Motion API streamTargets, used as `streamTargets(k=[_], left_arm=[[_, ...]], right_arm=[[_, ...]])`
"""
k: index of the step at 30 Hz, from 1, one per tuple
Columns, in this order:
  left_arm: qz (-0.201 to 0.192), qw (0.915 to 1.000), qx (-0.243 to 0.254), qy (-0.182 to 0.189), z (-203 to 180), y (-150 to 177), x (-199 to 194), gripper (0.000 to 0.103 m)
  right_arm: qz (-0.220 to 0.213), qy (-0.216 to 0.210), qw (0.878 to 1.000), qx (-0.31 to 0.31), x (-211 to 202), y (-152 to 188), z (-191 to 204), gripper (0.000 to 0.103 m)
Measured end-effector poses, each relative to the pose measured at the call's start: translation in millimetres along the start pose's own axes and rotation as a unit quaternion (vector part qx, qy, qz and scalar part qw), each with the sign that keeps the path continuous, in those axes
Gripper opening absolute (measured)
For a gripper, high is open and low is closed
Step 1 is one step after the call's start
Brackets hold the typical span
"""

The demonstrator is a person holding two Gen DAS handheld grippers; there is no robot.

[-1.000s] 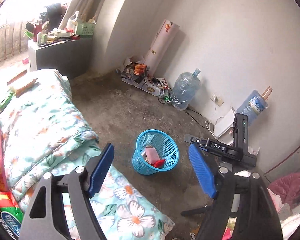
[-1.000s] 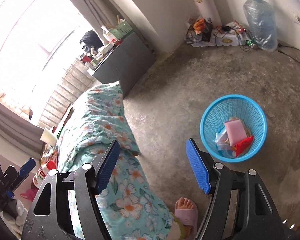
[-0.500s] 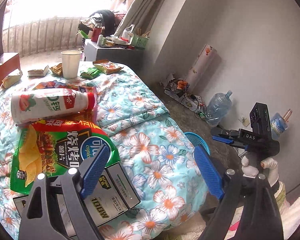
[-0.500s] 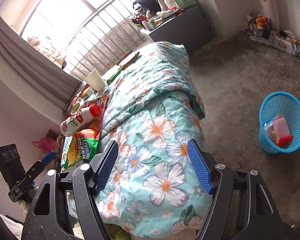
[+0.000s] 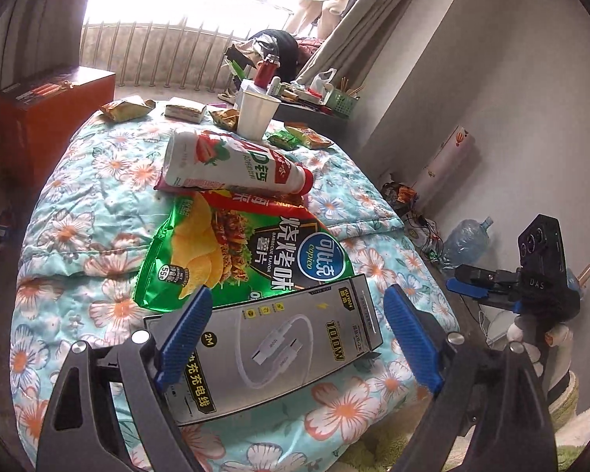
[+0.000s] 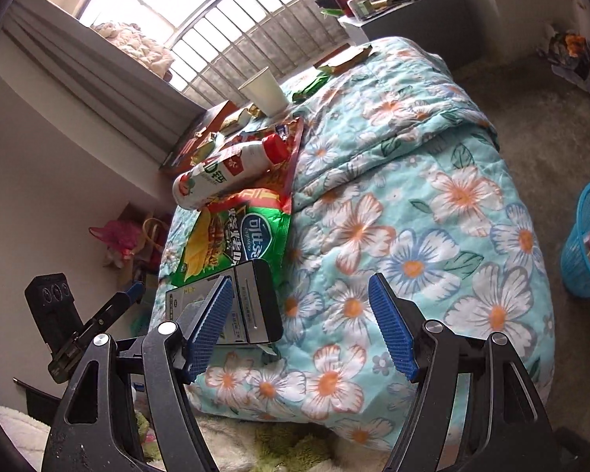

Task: Collect trash
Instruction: 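Move both tools back to the bed toward the white cable box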

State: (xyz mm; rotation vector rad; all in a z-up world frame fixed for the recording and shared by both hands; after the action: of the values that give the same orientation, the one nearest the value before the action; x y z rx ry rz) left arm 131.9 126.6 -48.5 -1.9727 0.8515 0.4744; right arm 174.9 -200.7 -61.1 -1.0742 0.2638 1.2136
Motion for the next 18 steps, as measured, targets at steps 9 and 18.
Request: streamTargets(k=[9,18], left_arm=[[0.013,0.9959,-0.076,-0.048,74,8,15,0.086],[0.083,0.9922,-0.088,0.030,49,42,29,0.086]], right_arm=[[0.056,-0.032,0.998,0.011,51,24,33,0.068],[0.091,-0.068,0.993,0.042,87,39,30,0.070]])
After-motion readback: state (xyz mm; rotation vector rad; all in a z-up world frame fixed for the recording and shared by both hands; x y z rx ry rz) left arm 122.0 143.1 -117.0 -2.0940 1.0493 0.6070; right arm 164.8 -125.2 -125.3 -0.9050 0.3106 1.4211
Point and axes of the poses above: each gripper's, at about its wrist camera, not at the fingertips, and x roughly the way its jaws point, z to its left, y to its underside, the point moved 6 cm from there along x, roughly the way its jaws point, and after that the axes turned 10 degrees about -x, right-handed, at the moved point
